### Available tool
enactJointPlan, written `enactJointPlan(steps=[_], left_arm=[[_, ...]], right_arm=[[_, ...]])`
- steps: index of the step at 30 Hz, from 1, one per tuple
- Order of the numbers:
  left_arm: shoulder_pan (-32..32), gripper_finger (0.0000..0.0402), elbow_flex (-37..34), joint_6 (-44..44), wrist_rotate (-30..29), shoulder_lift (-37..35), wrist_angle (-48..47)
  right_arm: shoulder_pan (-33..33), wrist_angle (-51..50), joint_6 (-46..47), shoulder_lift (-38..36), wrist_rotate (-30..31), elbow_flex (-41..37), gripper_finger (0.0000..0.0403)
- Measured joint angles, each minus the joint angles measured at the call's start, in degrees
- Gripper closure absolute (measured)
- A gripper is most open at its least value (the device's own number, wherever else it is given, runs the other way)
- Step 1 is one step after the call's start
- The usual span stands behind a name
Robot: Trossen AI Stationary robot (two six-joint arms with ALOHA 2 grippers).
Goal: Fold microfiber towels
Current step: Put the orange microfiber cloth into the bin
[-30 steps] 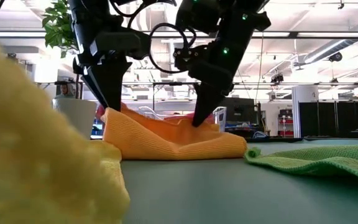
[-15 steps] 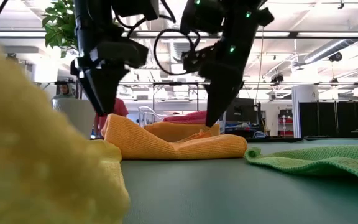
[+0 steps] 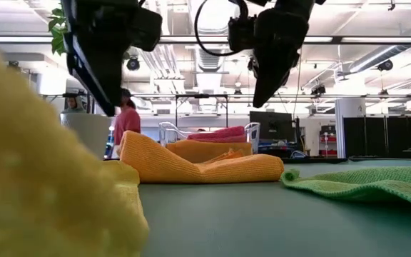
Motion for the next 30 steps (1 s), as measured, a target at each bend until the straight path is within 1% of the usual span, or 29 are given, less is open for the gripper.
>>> enactJointPlan(steps=[5, 12, 18, 25, 30], left_arm=[[0.93, 0.0208, -3.15, -0.01, -3.62, 0.25, 8.68], [3.84, 0.0208, -6.81, 0.01, -3.91, 0.93, 10.25], [5.83, 0.0208, -11.42, -0.03, -3.63, 2.00, 16.75], [9.82, 0.0208, -13.93, 0.23, -4.32, 2.02, 17.08], [13.35, 0.0208, -16.36, 3.10, -3.77, 2.59, 17.10]], right_arm=[[0.19, 0.26, 0.02, 1.80, -1.65, -0.23, 0.0308], [0.28, 0.18, -0.20, 3.45, -1.73, -0.43, 0.0323], [0.28, 0.34, -1.47, 3.45, -1.54, -0.47, 0.0325], [0.28, 1.10, -2.75, 4.02, -1.59, -0.47, 0.0326], [0.28, 1.44, -2.15, 4.15, -1.75, -0.47, 0.0333]])
